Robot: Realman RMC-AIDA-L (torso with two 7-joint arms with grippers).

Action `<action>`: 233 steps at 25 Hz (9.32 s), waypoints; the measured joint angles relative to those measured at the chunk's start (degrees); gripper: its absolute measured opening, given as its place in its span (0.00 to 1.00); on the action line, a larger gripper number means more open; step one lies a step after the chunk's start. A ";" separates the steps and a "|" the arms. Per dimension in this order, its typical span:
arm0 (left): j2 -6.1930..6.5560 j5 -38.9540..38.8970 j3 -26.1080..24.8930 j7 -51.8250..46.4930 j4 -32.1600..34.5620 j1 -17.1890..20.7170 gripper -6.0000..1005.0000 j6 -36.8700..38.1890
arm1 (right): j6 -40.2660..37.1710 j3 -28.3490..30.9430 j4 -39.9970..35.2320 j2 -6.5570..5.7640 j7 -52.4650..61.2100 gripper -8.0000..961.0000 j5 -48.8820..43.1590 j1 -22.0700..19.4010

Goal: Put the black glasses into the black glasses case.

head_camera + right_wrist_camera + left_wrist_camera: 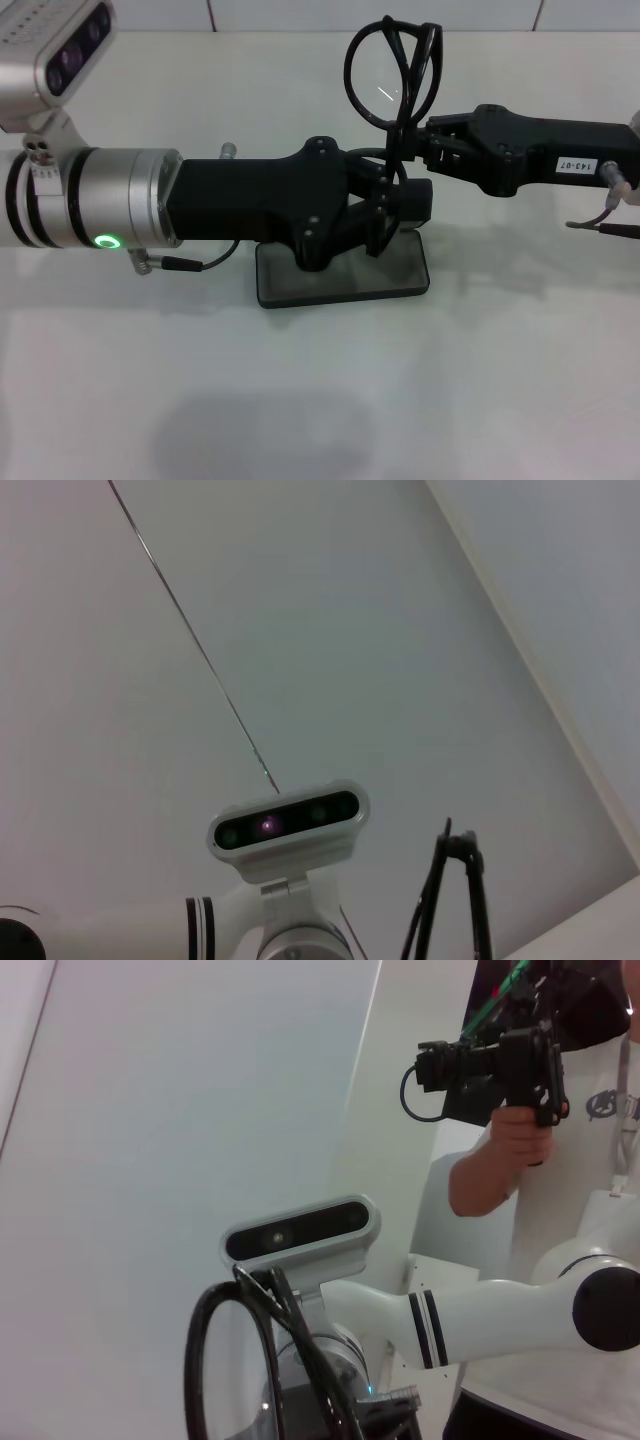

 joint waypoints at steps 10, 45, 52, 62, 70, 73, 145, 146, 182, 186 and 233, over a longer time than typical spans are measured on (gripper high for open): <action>-0.06 0.00 0.00 -0.12 0.00 0.00 0.02 -0.11 | -0.50 -0.14 0.00 -0.01 -0.20 0.07 0.00 0.01; 8.14 1.47 -5.61 -3.93 1.00 11.14 0.02 -1.68 | 2.05 -0.20 -30.87 -0.80 11.62 0.07 -27.57 -0.30; 7.74 5.23 -7.43 -3.66 1.25 13.92 0.02 -4.75 | 1.32 -8.98 -43.09 -0.44 17.61 0.07 -36.97 2.14; 7.79 9.83 -7.55 -3.52 1.38 16.93 0.02 -8.06 | 3.63 -22.46 -45.49 0.04 22.60 0.08 -47.61 9.62; 7.18 10.10 -10.29 -1.95 1.50 17.64 0.02 -8.06 | 8.80 -32.27 -42.86 0.30 28.21 0.08 -51.79 15.04; 6.93 10.18 -10.42 -1.04 1.50 17.49 0.02 -8.05 | 10.89 -34.67 -41.14 0.29 31.77 0.08 -53.93 16.56; 4.67 17.30 -10.26 -0.97 2.51 17.64 0.02 -12.78 | 25.15 -51.38 -30.37 0.26 34.35 0.08 -51.86 23.73; 4.67 17.31 -10.22 -0.97 2.52 17.64 0.02 -12.78 | 25.20 -51.41 -30.35 0.26 34.34 0.08 -51.86 23.71; 4.32 18.53 -10.41 -1.54 2.45 17.84 0.02 -12.82 | 21.52 -45.32 -33.94 0.27 34.57 0.32 -43.20 21.95; 4.55 17.99 -11.76 -3.46 2.69 17.54 0.02 -12.25 | 17.68 -34.58 -34.02 0.25 34.60 0.34 -39.35 19.43; -0.24 30.59 -6.66 -33.91 8.45 5.54 0.02 -23.81 | 0.39 14.03 6.52 -1.24 -34.92 0.88 -12.69 -20.06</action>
